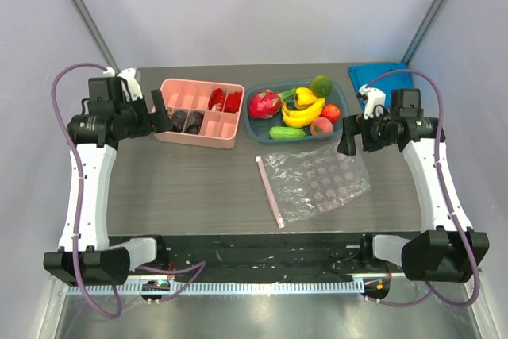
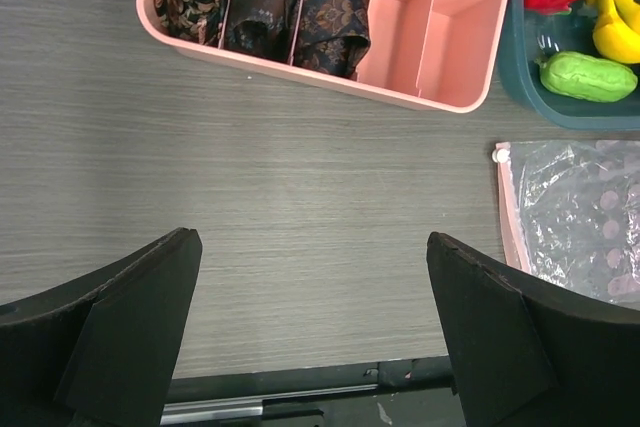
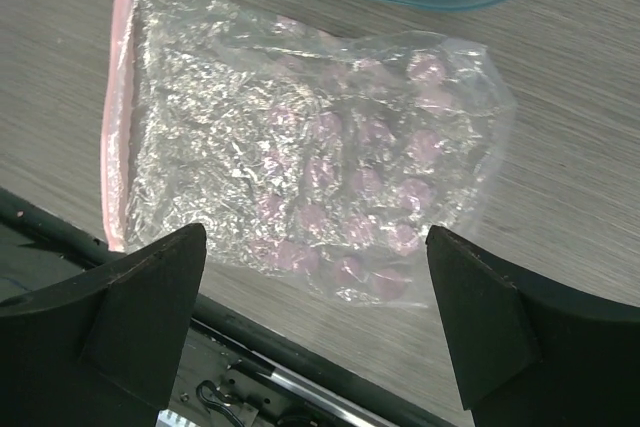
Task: Place the food in the zip-top bag and seal the zipper
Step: Pick up the zipper food storage bag at the center of the board.
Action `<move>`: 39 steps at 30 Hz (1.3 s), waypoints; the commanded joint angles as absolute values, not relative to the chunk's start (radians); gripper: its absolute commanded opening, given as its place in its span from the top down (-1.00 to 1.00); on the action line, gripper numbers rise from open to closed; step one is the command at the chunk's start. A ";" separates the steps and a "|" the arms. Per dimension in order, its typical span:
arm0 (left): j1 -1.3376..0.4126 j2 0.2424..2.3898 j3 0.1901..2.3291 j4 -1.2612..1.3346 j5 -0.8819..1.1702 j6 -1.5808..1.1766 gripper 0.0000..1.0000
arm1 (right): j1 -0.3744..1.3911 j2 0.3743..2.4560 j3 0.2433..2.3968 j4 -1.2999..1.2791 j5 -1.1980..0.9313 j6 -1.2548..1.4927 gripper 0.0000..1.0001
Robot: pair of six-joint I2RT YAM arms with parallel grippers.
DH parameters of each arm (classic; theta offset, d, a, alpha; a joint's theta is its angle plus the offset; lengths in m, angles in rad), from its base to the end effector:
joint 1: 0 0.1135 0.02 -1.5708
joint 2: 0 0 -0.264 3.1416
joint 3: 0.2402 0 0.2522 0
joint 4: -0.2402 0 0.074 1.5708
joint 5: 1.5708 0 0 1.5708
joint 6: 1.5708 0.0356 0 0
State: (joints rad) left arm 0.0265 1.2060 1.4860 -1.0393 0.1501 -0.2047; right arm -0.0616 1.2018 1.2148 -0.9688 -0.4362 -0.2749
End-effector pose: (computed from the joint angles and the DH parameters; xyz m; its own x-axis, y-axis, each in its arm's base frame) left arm 0.2239 0.0006 0.4103 -0.6905 -0.2194 -0.6893 -0.0594 0.9669 -0.2482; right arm 0.2307 0.0008 0.3361 -0.7337 -0.2012 -0.6490 -0.4017 0.8988 0.1755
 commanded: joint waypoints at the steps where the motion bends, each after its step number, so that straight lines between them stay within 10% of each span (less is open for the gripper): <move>1: 0.026 1.175 1.451 -1.008 0.088 -0.247 -1.00 | 0.030 1.172 1.184 -0.885 -0.479 -0.241 -0.93; 25: 0.049 1.062 1.236 -0.953 -0.126 -0.409 -1.00 | 0.923 1.383 1.055 -0.509 0.199 0.124 -0.99; 39: 0.103 0.893 1.147 -0.948 -0.189 -0.405 -1.00 | 1.026 1.673 1.127 -0.456 0.344 0.127 -0.68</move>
